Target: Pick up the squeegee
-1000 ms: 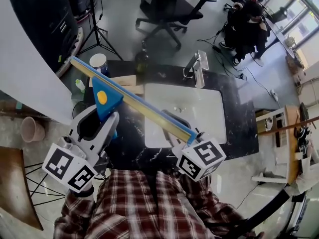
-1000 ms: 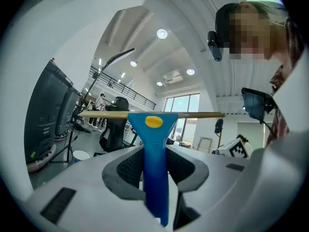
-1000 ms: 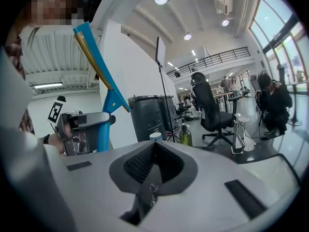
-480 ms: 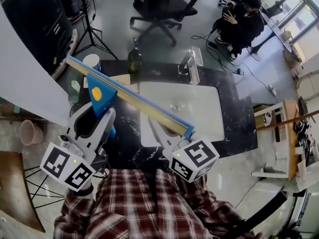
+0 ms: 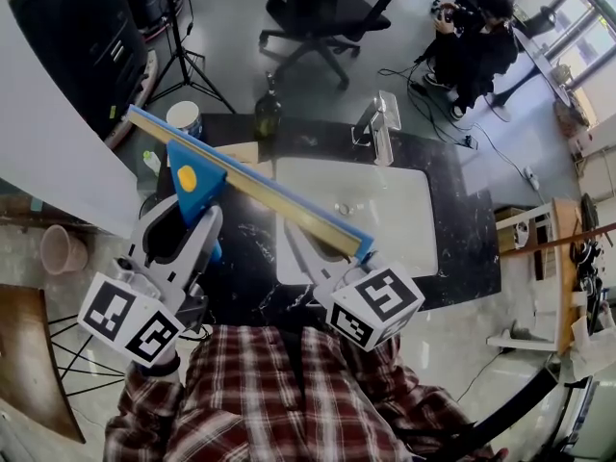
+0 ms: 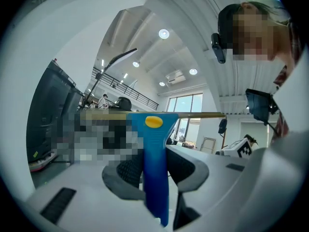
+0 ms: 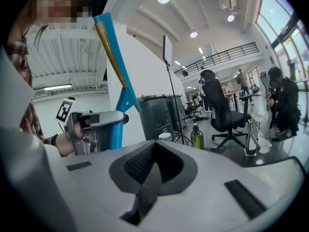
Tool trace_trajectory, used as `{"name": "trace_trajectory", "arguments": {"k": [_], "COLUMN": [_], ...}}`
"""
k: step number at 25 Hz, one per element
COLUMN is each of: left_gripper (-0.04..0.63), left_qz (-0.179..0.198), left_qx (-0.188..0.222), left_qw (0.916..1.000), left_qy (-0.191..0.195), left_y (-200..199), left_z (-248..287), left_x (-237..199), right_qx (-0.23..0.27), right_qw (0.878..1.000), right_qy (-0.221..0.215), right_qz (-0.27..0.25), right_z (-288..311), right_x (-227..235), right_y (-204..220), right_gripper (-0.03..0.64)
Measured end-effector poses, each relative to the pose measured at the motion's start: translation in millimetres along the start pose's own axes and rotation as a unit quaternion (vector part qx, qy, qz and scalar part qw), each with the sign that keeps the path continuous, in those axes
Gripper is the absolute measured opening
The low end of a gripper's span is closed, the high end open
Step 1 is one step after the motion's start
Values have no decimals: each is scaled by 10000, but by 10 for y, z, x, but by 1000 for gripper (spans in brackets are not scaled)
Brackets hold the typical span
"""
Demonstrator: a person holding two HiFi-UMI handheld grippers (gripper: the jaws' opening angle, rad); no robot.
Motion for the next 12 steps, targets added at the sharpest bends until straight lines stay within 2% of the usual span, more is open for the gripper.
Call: {"name": "trace_trajectory", "arguments": {"k": [12], "left_gripper": [141], "left_qz": [-92], "left_qx": [-72], "left_qw": [9999], "left_qy": [-45], "left_y": [42], "left_z": [-18], "left_x": [-69], "right_qx": [-93], "right_qw": [9998], "right_qy": [-143], "right_qz": [-62], "right_z": [115], "right_x": [-50], "right_y": [-10], "right_gripper": [11]}}
Point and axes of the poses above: the fingertips, and each gripper's own axes: z forward along the fingers, x to its right, y out of its underside, the point moved 6 cm from there along -z, backward along the fingers, and after that the axes turned 4 degrees about -z, right-handed, at the moved point
